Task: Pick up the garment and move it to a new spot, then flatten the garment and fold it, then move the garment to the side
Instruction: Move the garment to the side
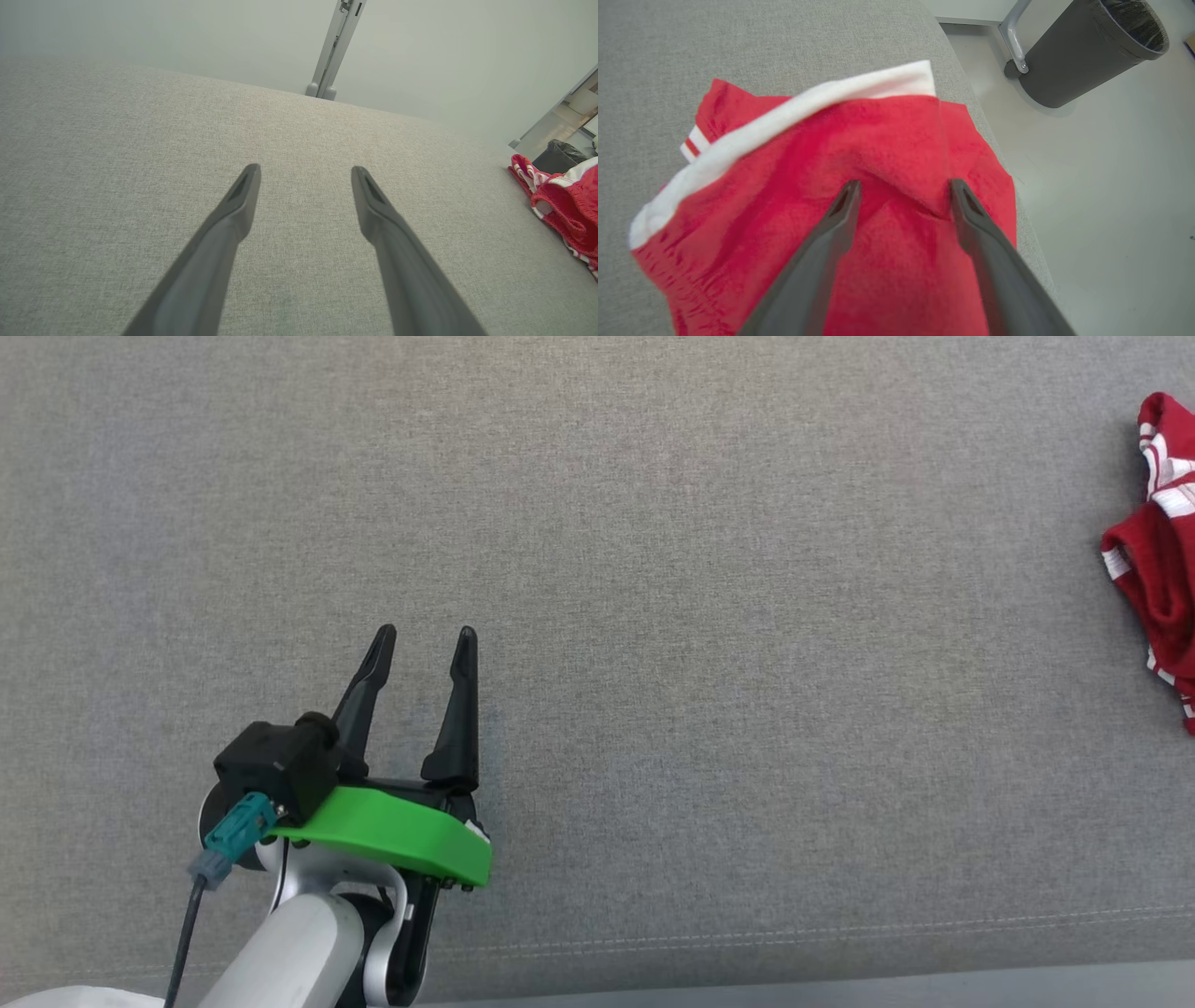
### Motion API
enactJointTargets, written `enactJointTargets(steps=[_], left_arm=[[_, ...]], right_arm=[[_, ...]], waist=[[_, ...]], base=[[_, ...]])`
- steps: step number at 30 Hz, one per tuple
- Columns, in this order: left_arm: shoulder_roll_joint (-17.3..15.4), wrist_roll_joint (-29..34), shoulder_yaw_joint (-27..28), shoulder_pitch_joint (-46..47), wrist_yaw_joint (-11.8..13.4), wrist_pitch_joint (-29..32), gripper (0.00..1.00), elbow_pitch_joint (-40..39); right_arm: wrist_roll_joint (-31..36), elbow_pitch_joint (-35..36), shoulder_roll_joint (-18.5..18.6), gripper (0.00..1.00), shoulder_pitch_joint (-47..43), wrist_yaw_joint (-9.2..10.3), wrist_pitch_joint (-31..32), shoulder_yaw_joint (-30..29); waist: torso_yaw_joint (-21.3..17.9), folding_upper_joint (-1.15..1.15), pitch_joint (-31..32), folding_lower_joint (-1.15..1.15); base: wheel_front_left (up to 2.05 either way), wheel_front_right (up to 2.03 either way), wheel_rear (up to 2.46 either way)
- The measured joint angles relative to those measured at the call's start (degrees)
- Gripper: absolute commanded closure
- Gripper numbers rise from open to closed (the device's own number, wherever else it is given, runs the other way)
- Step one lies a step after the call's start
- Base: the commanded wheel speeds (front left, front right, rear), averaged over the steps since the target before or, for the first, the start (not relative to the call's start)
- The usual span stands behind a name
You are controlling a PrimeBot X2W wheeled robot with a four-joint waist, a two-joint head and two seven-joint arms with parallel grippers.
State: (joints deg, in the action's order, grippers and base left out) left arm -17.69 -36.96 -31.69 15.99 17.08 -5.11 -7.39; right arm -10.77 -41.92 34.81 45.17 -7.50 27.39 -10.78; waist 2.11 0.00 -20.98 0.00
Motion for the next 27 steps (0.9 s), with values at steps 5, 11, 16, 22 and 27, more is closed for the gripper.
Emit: enactJointTargets(steps=[5,11,16,22,27], left_arm=[[-0.31,0.13,-0.02,0.07,0.13,0.11,0.00,-0.27],[-0.60,0.21,-0.07,0.14,0.53,0.33,0.00,-0.59],[-0.60,0.12,-0.05,0.15,0.53,0.33,0.00,-0.16],[-0.38,-1.49,0.18,0.77,-0.94,-0.08,0.00,1.43],[-0.18,-3.26,1.90,1.04,-1.93,-1.31,0.00,4.52]], right_arm=[[1.04,-1.33,1.04,0.00,0.08,0.00,-1.89,0.44],[0.13,-3.77,2.37,0.00,0.09,0.00,-5.37,0.78],[-2.79,-4.23,2.29,0.00,1.24,0.00,-8.09,2.99],[-8.82,-1.34,1.98,0.00,2.44,0.00,-11.04,9.48],[-13.25,3.35,1.67,0.00,2.27,0.00,-13.94,16.03]], waist=[[-0.52,0.00,-0.02,0.00],[-1.61,0.00,0.05,0.00],[-2.82,0.00,0.79,0.00],[-4.03,0.00,3.09,0.00],[-4.88,0.00,5.87,0.00]], base=[[0.00,0.00,0.00],[0.00,0.00,0.00],[0.00,0.00,0.00],[0.00,0.00,0.00],[0.00,0.00,0.00]])
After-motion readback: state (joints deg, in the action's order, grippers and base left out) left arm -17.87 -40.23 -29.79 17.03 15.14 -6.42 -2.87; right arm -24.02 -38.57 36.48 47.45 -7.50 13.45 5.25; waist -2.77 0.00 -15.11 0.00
